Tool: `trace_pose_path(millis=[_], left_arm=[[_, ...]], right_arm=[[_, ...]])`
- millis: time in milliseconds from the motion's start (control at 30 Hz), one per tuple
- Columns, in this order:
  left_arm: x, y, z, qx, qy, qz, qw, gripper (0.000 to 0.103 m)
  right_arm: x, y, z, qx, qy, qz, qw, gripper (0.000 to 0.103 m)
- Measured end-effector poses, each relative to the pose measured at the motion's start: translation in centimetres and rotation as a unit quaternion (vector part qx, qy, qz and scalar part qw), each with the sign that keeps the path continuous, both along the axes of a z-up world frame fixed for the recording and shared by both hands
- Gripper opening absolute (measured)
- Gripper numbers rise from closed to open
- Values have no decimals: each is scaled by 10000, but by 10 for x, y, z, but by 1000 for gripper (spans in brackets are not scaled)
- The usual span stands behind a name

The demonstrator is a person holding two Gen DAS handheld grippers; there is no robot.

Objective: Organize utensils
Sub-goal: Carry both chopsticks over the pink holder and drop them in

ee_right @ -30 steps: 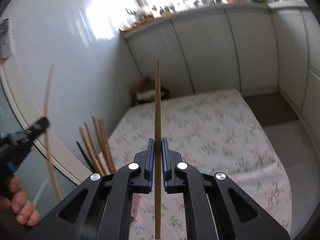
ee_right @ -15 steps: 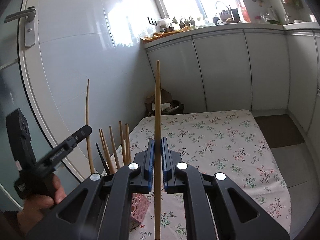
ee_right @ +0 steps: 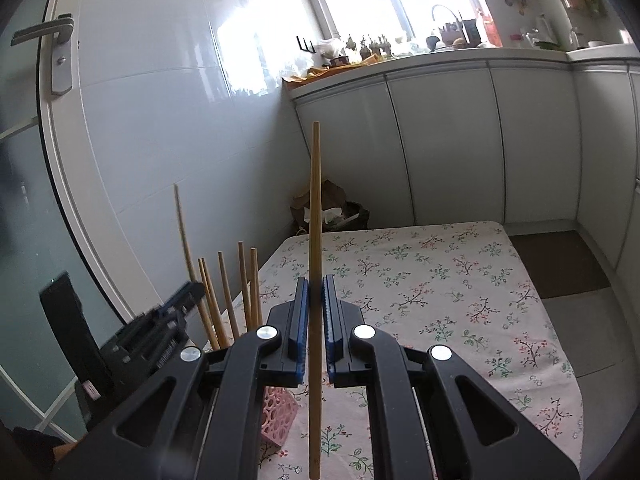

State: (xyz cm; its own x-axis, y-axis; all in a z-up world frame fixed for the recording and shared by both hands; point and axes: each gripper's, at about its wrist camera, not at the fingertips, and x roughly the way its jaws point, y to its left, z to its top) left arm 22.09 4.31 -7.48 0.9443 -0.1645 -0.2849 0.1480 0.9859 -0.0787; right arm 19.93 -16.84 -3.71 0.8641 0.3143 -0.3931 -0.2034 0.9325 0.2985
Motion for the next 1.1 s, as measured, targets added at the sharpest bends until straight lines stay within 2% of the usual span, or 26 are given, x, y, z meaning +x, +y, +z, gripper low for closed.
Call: trace_pose_path(millis=[100,167,233,267,333,367,433,533,633,733,867,1100], left_arm=[[-1,-1,-4,93,332,-14,9994,8],[0,8,4,-223,707,-70,9972,18],[-4,26,22,-800,838,1,9933,31],[-6,33,29,-940,870,35,9918,36],[-7,46,47,-1095,1099,179,9877,56],[-7,51,52,-1110,1284,234,9852,59],[-7,61,57,-1171,1688,297,9782,61],[-2,69,57,-1368,2088,272,9680,62],[2,70,60,-1359,2110,248,9677,69],[3,75,59,-1358,2200,287,9656,69],[6,90,54,-1526,2352,402,9591,69],[7,94,52,-1573,2464,455,9552,69]], right_arm=[[0,-1,0,4,-1,6,10000,7],[0,-1,-1,38,2,18,10000,7],[1,0,-3,105,34,62,9999,7],[2,1,-5,113,45,74,9999,7],[5,6,-8,163,67,78,9998,7],[6,7,-7,232,40,65,9997,7],[4,11,-7,385,-83,0,9992,7],[3,23,-3,618,-414,-163,9971,7],[3,48,-2,560,-728,-253,9955,7],[10,72,-8,461,-947,-367,9938,7],[21,94,-22,283,-1020,-466,9933,7],[21,110,-49,-58,-929,-426,9947,7]])
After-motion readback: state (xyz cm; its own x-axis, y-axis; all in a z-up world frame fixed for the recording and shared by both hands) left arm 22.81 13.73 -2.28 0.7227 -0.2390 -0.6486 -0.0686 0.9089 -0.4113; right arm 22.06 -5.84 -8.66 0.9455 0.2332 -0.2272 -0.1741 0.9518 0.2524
